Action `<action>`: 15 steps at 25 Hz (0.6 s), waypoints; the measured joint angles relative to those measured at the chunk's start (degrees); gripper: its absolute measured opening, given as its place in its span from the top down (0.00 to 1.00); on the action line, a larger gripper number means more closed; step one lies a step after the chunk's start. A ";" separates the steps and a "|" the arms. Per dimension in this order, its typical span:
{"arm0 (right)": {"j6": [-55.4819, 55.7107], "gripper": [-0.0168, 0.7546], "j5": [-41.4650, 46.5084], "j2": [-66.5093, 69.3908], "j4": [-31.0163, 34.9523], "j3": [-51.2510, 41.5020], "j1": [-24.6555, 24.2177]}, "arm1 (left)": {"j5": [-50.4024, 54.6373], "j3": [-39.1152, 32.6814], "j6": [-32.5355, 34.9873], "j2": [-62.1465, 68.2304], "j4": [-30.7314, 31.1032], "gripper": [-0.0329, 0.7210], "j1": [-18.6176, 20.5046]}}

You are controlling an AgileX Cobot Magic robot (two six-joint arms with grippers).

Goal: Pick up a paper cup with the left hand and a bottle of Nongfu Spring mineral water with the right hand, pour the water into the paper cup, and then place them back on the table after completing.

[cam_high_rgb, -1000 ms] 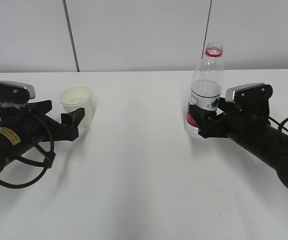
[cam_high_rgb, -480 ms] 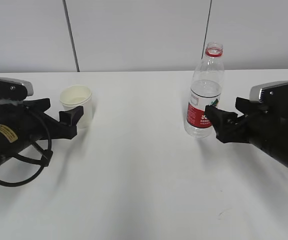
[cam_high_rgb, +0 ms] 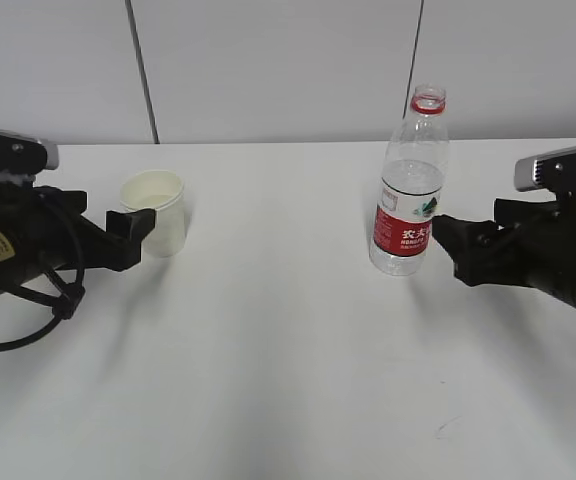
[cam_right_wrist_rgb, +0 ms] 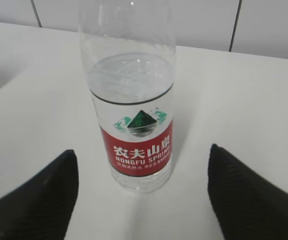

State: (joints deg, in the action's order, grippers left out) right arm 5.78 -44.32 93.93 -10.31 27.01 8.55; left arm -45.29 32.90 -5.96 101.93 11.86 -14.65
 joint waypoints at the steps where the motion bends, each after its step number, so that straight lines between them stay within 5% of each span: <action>1: 0.00 0.20 1.91 -1.04 0.00 0.00 0.00 | 1.88 0.00 0.00 -1.03 0.00 0.18 0.00; 10: 3.17 0.25 24.19 -12.70 0.00 0.89 0.00 | 26.25 -0.21 0.00 -11.81 -3.83 0.20 0.00; 15: 5.94 0.26 44.70 -18.76 0.14 4.60 0.00 | 40.11 -0.21 0.00 -17.55 -7.57 0.25 0.00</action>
State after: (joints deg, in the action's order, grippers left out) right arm 11.72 0.38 75.17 -10.17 31.61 8.55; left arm -5.18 32.69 -5.96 84.38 4.29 -14.65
